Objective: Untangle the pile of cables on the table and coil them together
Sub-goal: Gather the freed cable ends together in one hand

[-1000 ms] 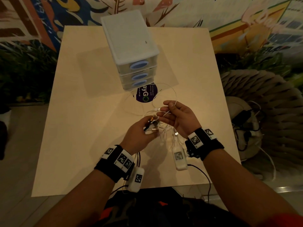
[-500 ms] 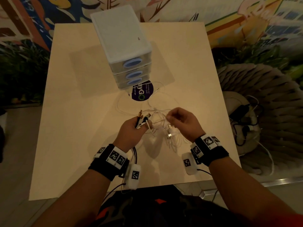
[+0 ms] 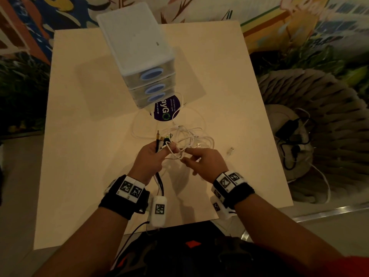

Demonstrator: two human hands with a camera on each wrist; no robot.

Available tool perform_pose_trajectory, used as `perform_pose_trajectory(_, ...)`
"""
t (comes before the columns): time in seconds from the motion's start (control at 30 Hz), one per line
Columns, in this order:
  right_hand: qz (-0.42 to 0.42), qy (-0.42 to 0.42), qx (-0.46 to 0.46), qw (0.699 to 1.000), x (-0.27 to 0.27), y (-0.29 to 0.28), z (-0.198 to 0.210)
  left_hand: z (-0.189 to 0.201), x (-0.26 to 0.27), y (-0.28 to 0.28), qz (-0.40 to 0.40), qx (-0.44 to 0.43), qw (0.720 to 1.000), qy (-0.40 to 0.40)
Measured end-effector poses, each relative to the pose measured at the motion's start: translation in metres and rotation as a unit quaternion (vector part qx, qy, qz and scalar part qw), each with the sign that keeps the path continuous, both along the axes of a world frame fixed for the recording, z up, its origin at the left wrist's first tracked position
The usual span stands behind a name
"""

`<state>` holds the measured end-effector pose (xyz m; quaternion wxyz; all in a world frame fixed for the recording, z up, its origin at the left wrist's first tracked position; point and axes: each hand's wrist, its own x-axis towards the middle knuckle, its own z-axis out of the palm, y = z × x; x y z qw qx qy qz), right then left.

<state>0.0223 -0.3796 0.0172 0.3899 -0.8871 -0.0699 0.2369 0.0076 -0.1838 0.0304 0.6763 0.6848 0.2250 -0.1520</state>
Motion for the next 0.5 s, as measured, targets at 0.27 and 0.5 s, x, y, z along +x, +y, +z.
perform_pose_trajectory(0.27, -0.028, -0.012, 0.057, 0.998, 0.0, 0.001, 0.006, 0.012, -0.003, -0.002, 0.003, -0.002, 1.0, -0.023)
perform_pose_trajectory(0.5, -0.023, -0.096, -0.005, 0.995, 0.014, -0.014, 0.004, 0.012, -0.007, 0.0, -0.02, 0.009, 0.999, -0.048)
